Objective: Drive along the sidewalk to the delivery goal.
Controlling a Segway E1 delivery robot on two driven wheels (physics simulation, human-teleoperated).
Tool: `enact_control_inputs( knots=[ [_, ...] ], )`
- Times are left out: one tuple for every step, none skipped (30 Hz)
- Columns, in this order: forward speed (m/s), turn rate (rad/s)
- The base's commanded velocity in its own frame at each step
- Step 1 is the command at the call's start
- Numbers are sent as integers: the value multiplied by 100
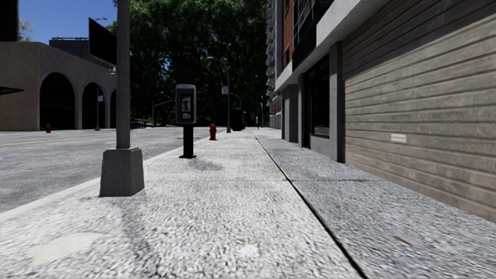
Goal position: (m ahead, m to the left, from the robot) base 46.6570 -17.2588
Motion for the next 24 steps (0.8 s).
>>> enact_control_inputs(
  knots=[
    [200,0],
    [200,0],
    [200,0],
    [200,0],
    [200,0],
    [200,0],
    [200,0],
    [200,0],
    [200,0],
    [200,0],
    [200,0],
    [200,0],
    [200,0],
    [200,0],
    [200,0],
    [200,-10],
    [200,-10],
    [200,-28],
    [200,-38],
    [200,-40],
    [200,-40],
    [200,-35],
    [200,-21],
    [200,0]
  ],
)
